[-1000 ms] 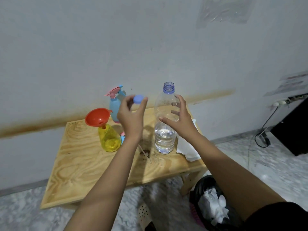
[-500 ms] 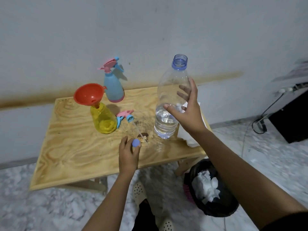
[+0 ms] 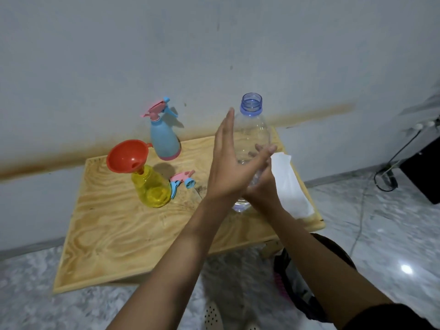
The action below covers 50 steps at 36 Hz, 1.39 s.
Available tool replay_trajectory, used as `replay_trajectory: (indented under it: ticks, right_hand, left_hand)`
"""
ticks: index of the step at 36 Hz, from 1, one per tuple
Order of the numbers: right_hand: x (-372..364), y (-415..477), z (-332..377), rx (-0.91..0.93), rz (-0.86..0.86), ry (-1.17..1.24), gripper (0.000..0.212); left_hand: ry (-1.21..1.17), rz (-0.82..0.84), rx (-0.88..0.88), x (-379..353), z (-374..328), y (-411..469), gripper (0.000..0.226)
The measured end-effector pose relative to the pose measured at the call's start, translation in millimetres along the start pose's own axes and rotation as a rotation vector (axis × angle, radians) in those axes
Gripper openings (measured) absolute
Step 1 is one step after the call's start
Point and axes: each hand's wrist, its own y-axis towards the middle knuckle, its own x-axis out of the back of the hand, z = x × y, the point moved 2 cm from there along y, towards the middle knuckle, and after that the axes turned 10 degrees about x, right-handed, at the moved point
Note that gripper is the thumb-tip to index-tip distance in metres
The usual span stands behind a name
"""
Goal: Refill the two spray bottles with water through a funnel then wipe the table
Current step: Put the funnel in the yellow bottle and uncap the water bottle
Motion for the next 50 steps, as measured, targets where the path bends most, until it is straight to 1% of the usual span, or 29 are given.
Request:
replay_trajectory:
  ticks: [2,3,4,6,9,12,16,20,23,24,29,32,33,35,38,40,42,44,47,50]
  right_hand:
    - [-3,2,1,-0.027,-0.020,-0.009,0.099]
    - [-3,4,4,-0.008,-0.022,-0.044,0.103]
    - [-4,6,3,0.037,-0.007,-0.100,0.105]
    - [-7,7,4,0.118,0.023,-0.179,0.103]
    - [-14,11,12,0.179,0.044,-0.224,0.102]
    - [-20,17,21,0.276,0.057,-0.284,0.100]
    - [-23,29,45,0.269,0.123,-0.279,0.100]
    - [-21,41,71,0.343,0.231,-0.421,0.097]
    - [-18,49,81,0.423,0.263,-0.586,0.093]
    - [-17,51,82,0.440,0.275,-0.640,0.093]
    - [-9,53,86,0.468,0.350,-0.808,0.093]
    - [-6,50,87,0.443,0.398,-0.870,0.094]
    - [-6,49,87,0.433,0.418,-0.895,0.094]
    - [-5,46,86,0.422,0.446,-0.935,0.093]
    - [-3,42,86,0.401,0.479,-0.986,0.092]
    - [-2,39,86,0.391,0.505,-1.037,0.092]
    - [-1,37,85,0.394,0.513,-1.079,0.091]
    - [0,37,85,0.397,0.521,-1.114,0.090]
    - [2,38,88,0.403,0.539,-1.161,0.089]
    - [3,41,92,0.405,0.549,-1.195,0.089]
  left_hand:
    - [0.060,-0.013,0.006,-2,-2,4,0.094]
    - [0.083,-0.027,0.008,-1,-2,6,0.094]
    - [0.109,-0.037,0.007,0,-3,8,0.093]
    - [0.170,-0.060,0.009,6,-3,10,0.090]
    - [0.188,-0.097,0.038,22,0,14,0.088]
    - [0.090,-0.129,0.044,47,3,21,0.085]
    - [-0.091,-0.185,0.020,77,1,24,0.083]
    - [-0.222,-0.196,0.036,97,2,19,0.086]
    - [-0.248,-0.214,0.070,105,8,14,0.067]
    - [-0.258,-0.223,0.091,106,11,13,0.064]
    - [-0.429,-0.211,0.220,99,27,8,0.070]
    - [-0.520,-0.201,0.292,92,37,5,0.086]
    - [-0.549,-0.194,0.312,89,41,4,0.087]
    - [-0.606,-0.197,0.327,84,48,2,0.079]
    - [-0.683,-0.208,0.345,77,56,-3,0.059]
    - [-0.738,-0.200,0.365,73,59,-7,0.042]
    - [-0.794,-0.188,0.381,68,60,-10,0.035]
    - [-0.831,-0.177,0.383,65,61,-13,0.042]
    - [-0.866,-0.178,0.370,61,64,-15,0.071]
    - [-0.893,-0.202,0.356,58,64,-14,0.070]
